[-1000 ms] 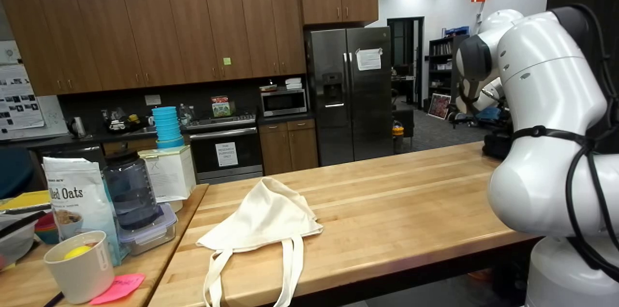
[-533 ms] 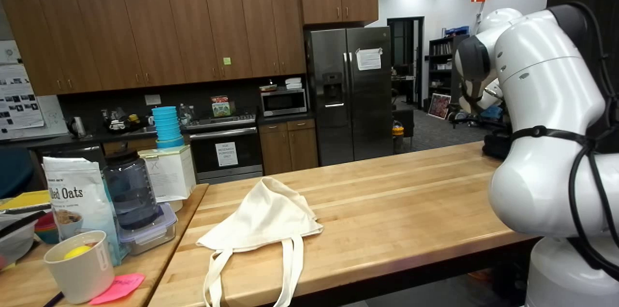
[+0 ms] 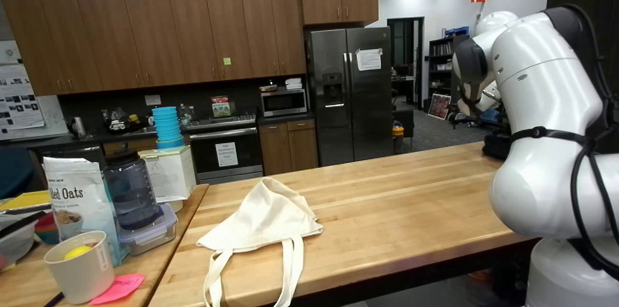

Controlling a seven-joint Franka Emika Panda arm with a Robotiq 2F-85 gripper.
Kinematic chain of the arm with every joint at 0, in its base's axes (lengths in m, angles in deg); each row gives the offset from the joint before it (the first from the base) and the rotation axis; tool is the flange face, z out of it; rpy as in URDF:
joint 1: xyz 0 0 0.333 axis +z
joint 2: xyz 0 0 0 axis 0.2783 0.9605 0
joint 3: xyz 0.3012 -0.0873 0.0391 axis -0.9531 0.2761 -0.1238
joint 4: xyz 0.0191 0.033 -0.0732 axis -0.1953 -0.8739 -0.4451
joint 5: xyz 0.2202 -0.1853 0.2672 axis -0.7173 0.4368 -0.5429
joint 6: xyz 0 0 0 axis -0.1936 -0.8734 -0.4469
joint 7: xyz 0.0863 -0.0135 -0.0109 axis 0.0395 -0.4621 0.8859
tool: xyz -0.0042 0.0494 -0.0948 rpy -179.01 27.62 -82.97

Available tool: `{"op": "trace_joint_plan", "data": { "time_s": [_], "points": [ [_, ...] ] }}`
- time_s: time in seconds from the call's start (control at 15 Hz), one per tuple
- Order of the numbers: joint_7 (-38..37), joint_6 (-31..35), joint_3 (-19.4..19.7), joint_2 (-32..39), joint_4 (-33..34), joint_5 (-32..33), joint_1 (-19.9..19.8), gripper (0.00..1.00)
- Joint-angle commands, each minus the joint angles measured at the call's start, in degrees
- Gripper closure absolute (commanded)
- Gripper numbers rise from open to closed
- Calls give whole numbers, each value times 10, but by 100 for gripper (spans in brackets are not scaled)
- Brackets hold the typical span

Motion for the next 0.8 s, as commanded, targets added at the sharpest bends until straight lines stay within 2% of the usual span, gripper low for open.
{"op": "trace_joint_plan", "data": {
  "time_s": [0.0, 0.2, 0.33, 0.4, 0.47, 0.73],
  "points": [
    [26, -9, -7, 38, 34, -43, 2, 0],
    [31, -34, 4, 61, 50, -61, 11, 0],
    [29, -64, 16, 69, 60, -57, 17, 0],
    [20, -81, 9, 67, 60, -41, 11, 0],
    [33, -97, 18, 74, 69, -52, 16, 0],
    [77, -147, -6, 93, 98, -64, 3, 0]
  ]
}}
